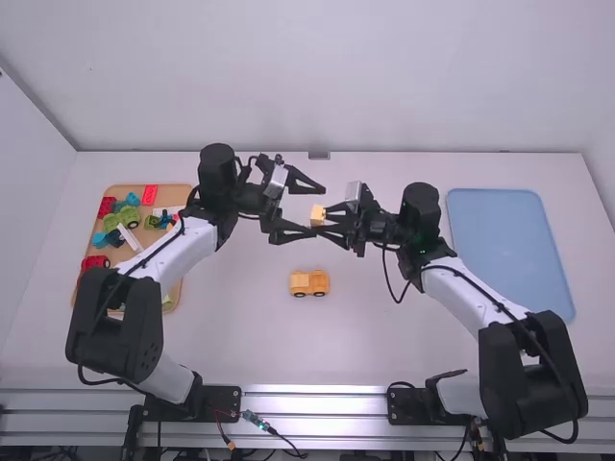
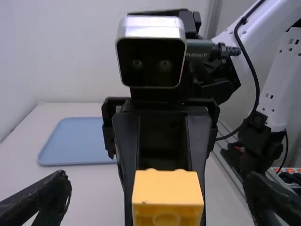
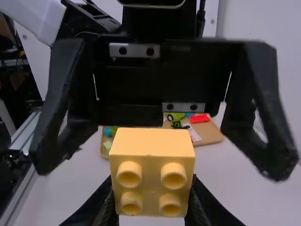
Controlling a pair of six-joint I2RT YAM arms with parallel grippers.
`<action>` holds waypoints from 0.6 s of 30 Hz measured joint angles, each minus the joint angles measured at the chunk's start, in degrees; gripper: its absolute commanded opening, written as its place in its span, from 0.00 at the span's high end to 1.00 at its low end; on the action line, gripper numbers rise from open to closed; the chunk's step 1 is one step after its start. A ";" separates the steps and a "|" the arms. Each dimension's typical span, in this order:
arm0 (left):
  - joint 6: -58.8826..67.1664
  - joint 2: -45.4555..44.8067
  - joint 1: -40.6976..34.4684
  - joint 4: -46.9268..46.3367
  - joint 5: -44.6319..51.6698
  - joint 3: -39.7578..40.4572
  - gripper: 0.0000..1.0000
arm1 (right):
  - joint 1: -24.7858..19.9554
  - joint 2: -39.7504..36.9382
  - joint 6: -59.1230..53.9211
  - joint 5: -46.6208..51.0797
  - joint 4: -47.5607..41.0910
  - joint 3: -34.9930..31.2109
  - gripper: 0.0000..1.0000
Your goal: Assemble lego blocks to make yellow taxi
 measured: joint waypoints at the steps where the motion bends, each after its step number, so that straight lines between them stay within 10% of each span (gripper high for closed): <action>1: -2.25 0.00 0.52 2.80 0.02 0.00 0.01 | -0.11 0.00 -0.02 0.31 -0.48 0.00 0.69; 12: -19.19 0.00 11.72 14.34 2.97 0.55 0.01 | -1.27 0.02 -4.20 11.04 -24.94 3.41 0.78; 18: -8.83 -0.31 14.12 -6.80 -8.09 -2.23 0.01 | 0.00 0.00 -10.67 19.63 -42.84 12.41 0.77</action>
